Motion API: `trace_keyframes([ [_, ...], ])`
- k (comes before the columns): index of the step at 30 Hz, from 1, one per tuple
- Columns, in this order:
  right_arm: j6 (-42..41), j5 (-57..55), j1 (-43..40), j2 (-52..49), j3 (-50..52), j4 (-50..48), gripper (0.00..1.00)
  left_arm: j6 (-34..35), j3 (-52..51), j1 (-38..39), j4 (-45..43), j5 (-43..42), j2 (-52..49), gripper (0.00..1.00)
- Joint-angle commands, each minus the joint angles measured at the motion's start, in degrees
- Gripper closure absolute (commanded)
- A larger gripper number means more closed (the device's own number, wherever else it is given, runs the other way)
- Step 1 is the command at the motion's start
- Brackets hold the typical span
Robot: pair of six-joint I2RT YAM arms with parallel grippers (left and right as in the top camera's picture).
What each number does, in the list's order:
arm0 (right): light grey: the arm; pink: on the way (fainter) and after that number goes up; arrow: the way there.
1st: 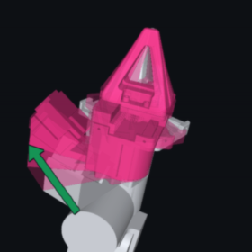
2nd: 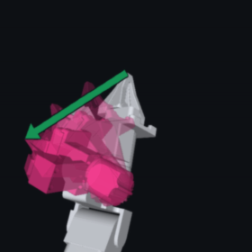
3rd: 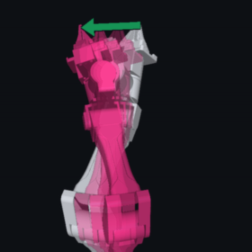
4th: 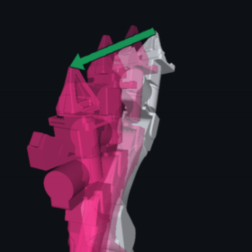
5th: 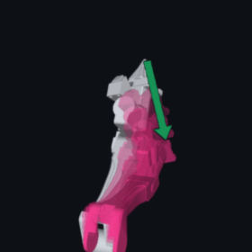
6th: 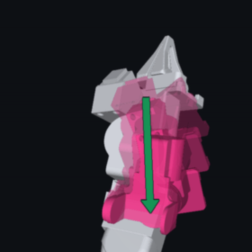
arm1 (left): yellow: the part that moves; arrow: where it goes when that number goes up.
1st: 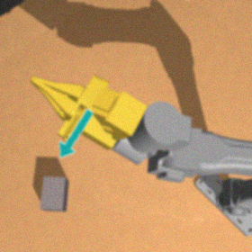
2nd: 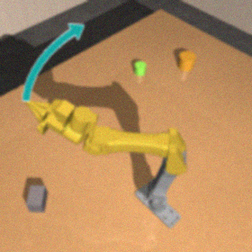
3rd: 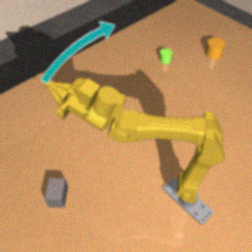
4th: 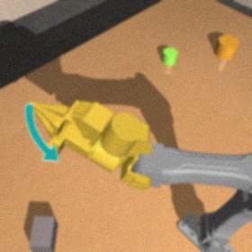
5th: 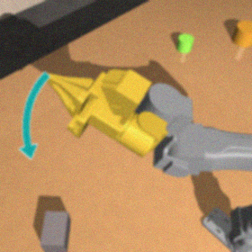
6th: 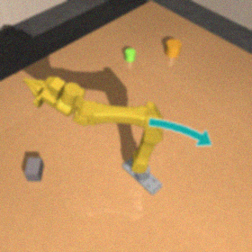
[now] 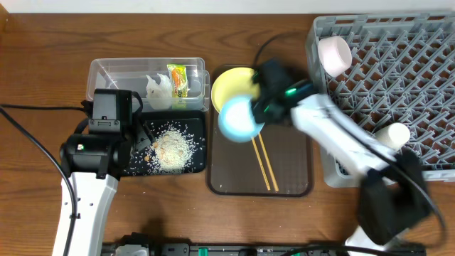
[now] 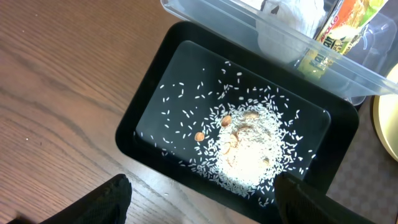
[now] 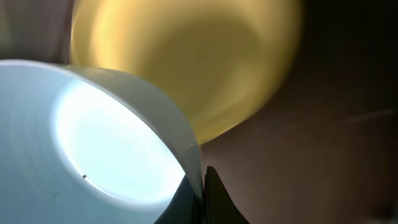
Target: Sort waste into correct bins and load items into the dishwasher rack
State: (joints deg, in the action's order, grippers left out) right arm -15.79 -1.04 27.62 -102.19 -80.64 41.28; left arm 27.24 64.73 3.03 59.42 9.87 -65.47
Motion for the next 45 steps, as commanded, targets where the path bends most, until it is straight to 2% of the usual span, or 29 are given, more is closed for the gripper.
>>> trace_keyframes([
  [1,2.5,-19.0,-5.1,7.6,-2.9,-3.0,0.99,0.9,0.3,-0.3,0.1,1.3,0.0,0.23],
  [5,9.9,-33.5,-11.0,10.2,-2.9,-12.1,0.99,0.9,0.3,-0.3,0.1,1.3,0.0,0.24],
  [8,19.5,-39.8,-15.8,9.7,-2.9,-20.4,0.99,0.9,0.3,-0.3,0.1,1.3,0.0,0.23],
  [18,42.7,-43.7,-27.3,1.6,-2.9,-41.0,0.99,0.9,0.3,-0.3,0.1,1.3,0.0,0.24],
  [24,56.8,-50.6,-29.5,-6.6,-2.9,-55.8,0.99,0.9,0.3,-0.3,0.1,1.3,0.0,0.24],
  [28,63.6,-50.7,-29.7,-11.5,-2.9,-60.2,0.99,0.9,0.3,-0.3,0.1,1.3,0.0,0.23],
  [39,66.2,-52.4,-29.9,-18.9,-2.9,-64.2,0.99,0.9,0.3,-0.3,0.1,1.3,0.0,0.23],
  [45,61.5,-53.2,-29.7,-19.8,-2.9,-60.8,0.99,0.9,0.3,-0.3,0.1,1.3,0.0,0.23],
])
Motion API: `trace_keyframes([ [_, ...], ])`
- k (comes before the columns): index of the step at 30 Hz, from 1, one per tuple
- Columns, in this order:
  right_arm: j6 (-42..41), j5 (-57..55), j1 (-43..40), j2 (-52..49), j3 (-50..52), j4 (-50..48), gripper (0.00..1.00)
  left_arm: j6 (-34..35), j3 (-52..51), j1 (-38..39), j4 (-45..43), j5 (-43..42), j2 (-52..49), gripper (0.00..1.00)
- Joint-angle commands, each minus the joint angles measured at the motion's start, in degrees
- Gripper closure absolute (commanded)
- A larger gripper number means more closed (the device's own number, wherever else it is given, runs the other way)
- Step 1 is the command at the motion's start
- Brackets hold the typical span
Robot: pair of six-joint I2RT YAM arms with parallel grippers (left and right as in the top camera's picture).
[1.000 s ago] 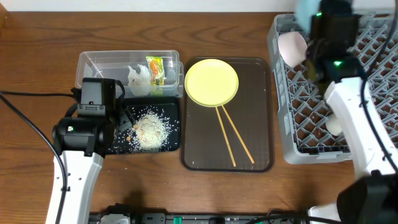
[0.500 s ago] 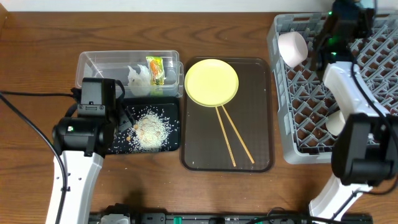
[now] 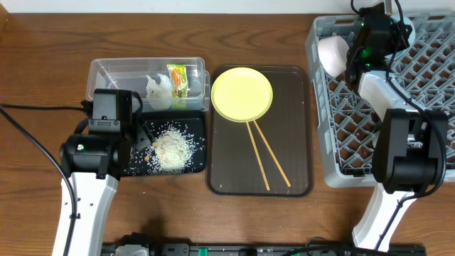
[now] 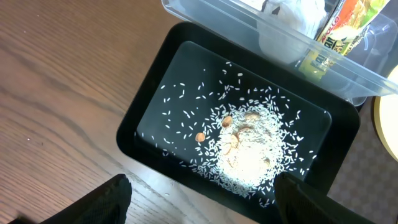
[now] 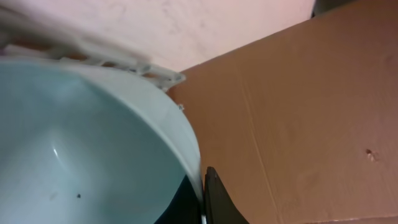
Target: Sort waste into correct bins and load items into the dishwasher rack
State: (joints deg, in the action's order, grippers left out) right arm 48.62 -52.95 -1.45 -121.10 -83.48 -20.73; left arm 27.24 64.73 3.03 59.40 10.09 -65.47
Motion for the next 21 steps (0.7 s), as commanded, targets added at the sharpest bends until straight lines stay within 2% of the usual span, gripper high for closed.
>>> trace_keyframes([
  [1,-4.9,-1.3,-0.6,-0.9,0.0,2.5,0.99,0.9,0.3,-0.3,0.1,1.1,0.0,0.23],
  [6,-14.8,-1.3,0.8,-0.8,0.0,10.2,0.99,1.0,0.3,-0.3,0.1,1.1,0.0,0.23],
  [9,-24.2,-0.7,1.3,0.2,0.0,15.9,0.99,1.0,0.3,-0.3,0.1,1.1,0.0,0.23],
  [12,-31.6,6.1,1.3,3.0,0.0,23.4,0.98,0.9,0.3,-0.3,0.1,0.9,0.0,0.24],
  [15,-35.1,13.8,1.3,6.5,0.0,29.9,0.78,0.9,0.3,-0.3,0.1,0.9,0.0,0.24],
  [18,-37.7,17.5,1.5,9.6,0.0,35.3,0.65,0.9,0.3,-0.3,0.1,0.9,0.0,0.23],
  [21,-39.1,21.3,1.5,12.5,0.0,41.1,0.41,0.9,0.3,-0.3,0.1,0.9,0.0,0.24],
])
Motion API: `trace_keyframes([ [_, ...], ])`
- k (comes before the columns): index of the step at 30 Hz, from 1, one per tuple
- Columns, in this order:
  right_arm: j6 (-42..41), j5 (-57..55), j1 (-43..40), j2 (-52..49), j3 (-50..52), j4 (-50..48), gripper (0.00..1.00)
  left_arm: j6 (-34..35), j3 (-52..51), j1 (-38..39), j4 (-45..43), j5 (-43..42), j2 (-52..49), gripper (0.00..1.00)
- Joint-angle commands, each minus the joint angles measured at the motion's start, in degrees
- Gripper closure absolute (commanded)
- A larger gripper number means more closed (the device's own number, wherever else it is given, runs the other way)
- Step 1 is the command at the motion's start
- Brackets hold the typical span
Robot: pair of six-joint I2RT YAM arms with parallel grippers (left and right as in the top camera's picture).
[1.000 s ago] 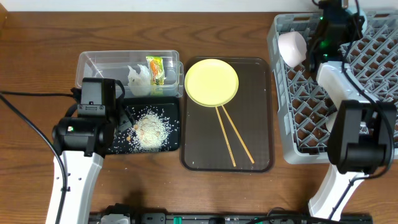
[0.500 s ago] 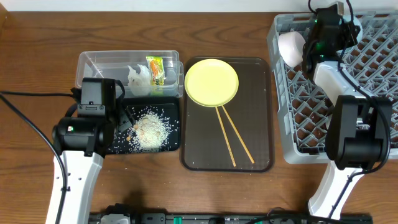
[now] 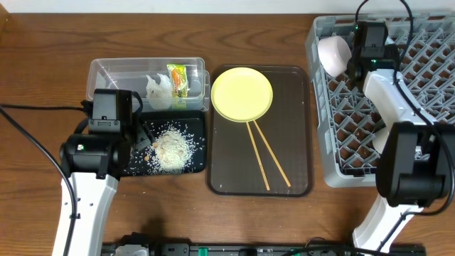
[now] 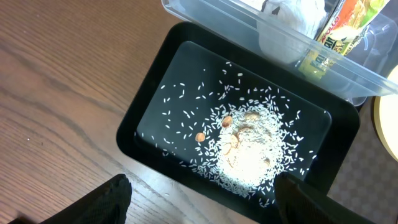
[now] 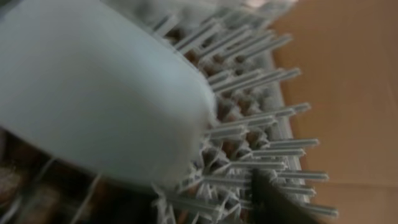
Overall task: Sort waste into correct bins and load items into the dishwasher rack
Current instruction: 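Move the right gripper back to the chopsticks on the brown tray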
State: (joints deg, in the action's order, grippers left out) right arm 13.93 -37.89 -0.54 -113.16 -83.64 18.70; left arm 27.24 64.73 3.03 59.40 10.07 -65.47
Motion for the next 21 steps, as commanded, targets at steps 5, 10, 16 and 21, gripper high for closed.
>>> trace_keyframes([
  [5,-8.5,17.6,0.6,11.0,0.1,11.6,0.35,0.9,0.3,-0.3,0.1,0.9,0.0,0.24],
  [10,-12.0,46.1,0.8,19.4,0.1,24.1,0.33,0.9,0.3,-0.3,0.2,0.9,0.0,0.23],
  [16,-11.9,59.2,5.9,21.3,0.4,36.4,0.34,0.9,0.3,-0.3,0.1,0.9,0.0,0.18],
  [21,-11.7,56.1,14.6,19.8,5.8,37.3,0.37,0.9,0.2,-0.3,0.2,0.9,0.0,0.18],
])
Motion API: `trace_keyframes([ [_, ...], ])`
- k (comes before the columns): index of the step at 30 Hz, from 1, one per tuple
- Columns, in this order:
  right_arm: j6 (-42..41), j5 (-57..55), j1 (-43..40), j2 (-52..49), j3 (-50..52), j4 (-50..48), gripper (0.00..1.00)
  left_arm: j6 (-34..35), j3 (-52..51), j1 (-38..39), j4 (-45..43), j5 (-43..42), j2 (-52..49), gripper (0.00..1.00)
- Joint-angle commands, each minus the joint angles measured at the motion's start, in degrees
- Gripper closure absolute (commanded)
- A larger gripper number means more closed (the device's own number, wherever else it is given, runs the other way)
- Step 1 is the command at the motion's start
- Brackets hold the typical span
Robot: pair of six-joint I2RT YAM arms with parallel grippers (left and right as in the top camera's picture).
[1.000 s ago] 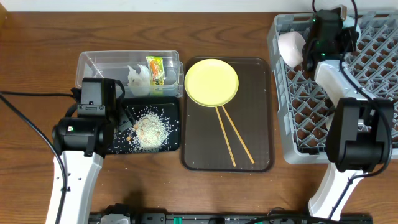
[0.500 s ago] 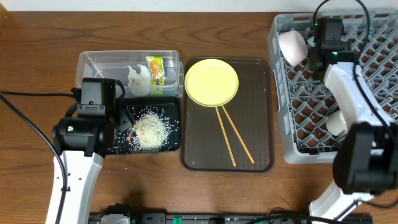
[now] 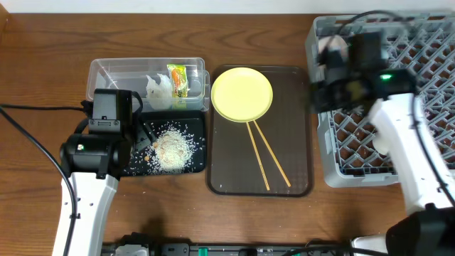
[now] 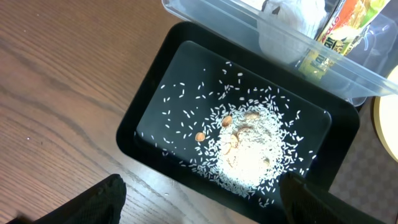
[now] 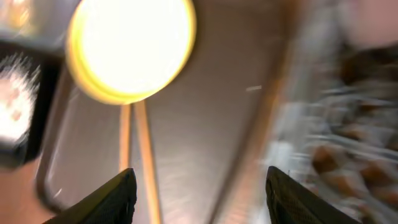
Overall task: Sort waste into correct bins and load items into the dishwasher rack
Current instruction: 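Move the right gripper back to the chopsticks on the brown tray, then grasp one wooden chopstick with right gripper and lift it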
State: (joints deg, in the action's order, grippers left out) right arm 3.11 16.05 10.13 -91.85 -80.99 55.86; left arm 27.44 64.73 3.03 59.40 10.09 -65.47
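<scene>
A yellow plate (image 3: 242, 93) and two chopsticks (image 3: 266, 160) lie on the brown tray (image 3: 291, 178). The grey dishwasher rack (image 3: 419, 85) stands at the right with a white cup (image 3: 333, 48) in its near-left corner. My right gripper (image 3: 321, 91) is blurred over the tray's right edge, beside the rack. In the right wrist view it (image 5: 199, 193) is open and empty above the chopsticks (image 5: 146, 155), with the plate (image 5: 130, 46) ahead. The light blue bowl does not show. My left gripper (image 4: 202, 199) hangs open and empty beside the black tray (image 4: 143, 112) of rice (image 4: 249, 146).
A clear bin (image 3: 106, 71) behind the black tray holds a crumpled tissue (image 3: 159, 88) and a green-yellow wrapper (image 3: 178, 77). A second pale object (image 3: 382, 146) sits low in the rack. Cables trail over the table at the far left.
My right gripper was over the rack's left part with the light blue bowl among the tines before it. Now it is open and empty over the tray's right edge. The left arm is unchanged.
My right gripper held the light blue bowl over the tray by the yellow plate. Then it held the bowl at the rack's far edge. Then the bowl lay among the rack's tines. Now the gripper is back at the tray, empty. The left gripper stayed still.
</scene>
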Motion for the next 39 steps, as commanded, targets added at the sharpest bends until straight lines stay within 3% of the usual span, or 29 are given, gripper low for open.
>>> trace_keyframes([
  [1,-0.9,0.9,5.5,-1.8,4.6,-0.4,0.38,0.7,0.2,-0.3,0.2,0.9,0.0,0.18],
  [8,-4.5,-8.7,16.7,-4.7,15.4,-8.1,0.43,0.7,0.2,-0.3,0.2,0.9,0.0,0.18],
  [16,-11.1,-15.1,23.3,-6.9,23.7,-17.3,0.57,0.7,0.2,-0.3,0.2,0.9,0.0,0.18],
  [25,-15.3,-17.6,23.7,-7.5,29.3,-20.8,0.68,0.7,0.2,-0.3,0.2,0.9,0.0,0.18],
  [32,-15.4,-17.5,23.7,-7.4,30.2,-20.3,0.99,0.7,0.2,-0.3,0.2,0.9,0.0,0.18],
  [39,-17.0,-18.2,21.4,-4.3,27.8,-16.0,0.99,0.7,0.2,-0.3,0.4,0.9,0.0,0.18],
])
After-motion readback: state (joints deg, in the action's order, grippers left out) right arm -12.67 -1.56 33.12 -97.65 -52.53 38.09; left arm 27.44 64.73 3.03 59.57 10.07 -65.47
